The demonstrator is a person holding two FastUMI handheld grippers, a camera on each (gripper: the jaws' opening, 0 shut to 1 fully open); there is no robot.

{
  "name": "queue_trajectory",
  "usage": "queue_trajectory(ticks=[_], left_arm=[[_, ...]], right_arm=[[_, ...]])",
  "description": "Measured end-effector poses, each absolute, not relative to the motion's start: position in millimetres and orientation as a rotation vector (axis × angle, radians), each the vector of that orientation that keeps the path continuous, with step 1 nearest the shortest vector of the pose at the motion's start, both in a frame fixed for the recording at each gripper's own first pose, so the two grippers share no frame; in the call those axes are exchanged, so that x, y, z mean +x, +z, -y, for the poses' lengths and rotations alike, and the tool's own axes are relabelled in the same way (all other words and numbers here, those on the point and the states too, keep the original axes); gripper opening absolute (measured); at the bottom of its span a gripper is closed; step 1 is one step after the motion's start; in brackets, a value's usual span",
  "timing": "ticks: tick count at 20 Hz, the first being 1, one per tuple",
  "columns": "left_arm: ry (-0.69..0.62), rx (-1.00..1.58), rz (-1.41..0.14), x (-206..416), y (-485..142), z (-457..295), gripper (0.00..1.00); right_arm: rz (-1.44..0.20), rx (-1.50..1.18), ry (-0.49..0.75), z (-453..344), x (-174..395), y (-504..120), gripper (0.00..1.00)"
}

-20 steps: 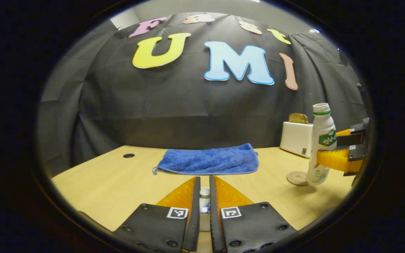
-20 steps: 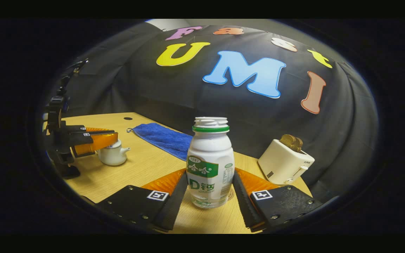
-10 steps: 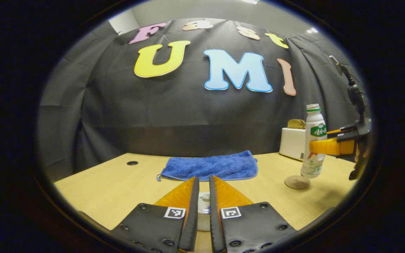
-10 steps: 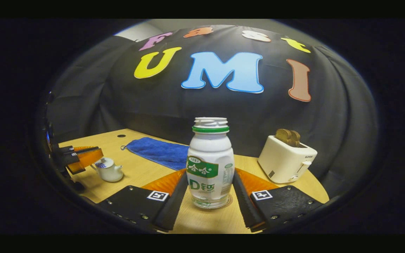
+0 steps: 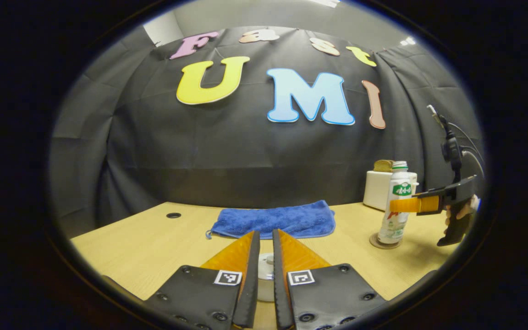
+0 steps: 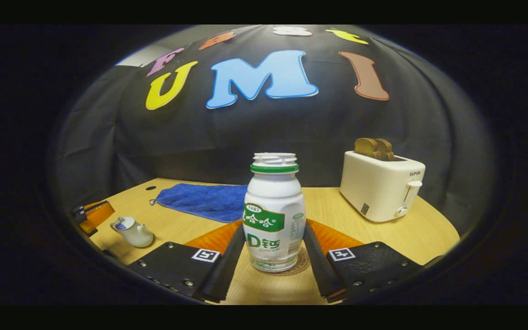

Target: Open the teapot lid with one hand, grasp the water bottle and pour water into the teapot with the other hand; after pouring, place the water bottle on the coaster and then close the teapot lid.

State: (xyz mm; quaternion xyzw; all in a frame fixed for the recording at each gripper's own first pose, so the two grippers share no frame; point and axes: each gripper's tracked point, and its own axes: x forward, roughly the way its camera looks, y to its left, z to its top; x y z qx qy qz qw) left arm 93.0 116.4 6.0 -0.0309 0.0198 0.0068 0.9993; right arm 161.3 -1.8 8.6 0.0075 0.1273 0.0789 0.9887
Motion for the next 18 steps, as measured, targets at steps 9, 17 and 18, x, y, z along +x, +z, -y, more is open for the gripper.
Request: queue_trajectory(ticks=[9, 17, 18], left_arm=[[0.023, -0.071, -0.047, 91, 4, -120, 0.24], [0.009, -0.054, -0.031, 86, 8, -114, 0.24], [0.011, -0.045, -0.023, 84, 10, -111, 0.23]], right_arm=[[-0.236, 0.013, 0.137, 8, 162, 2, 0.74], [-0.153, -0.039, 0.136, 8, 143, 18, 1.0], [-0.139, -0.034, 0.132, 9, 138, 21, 1.0]])
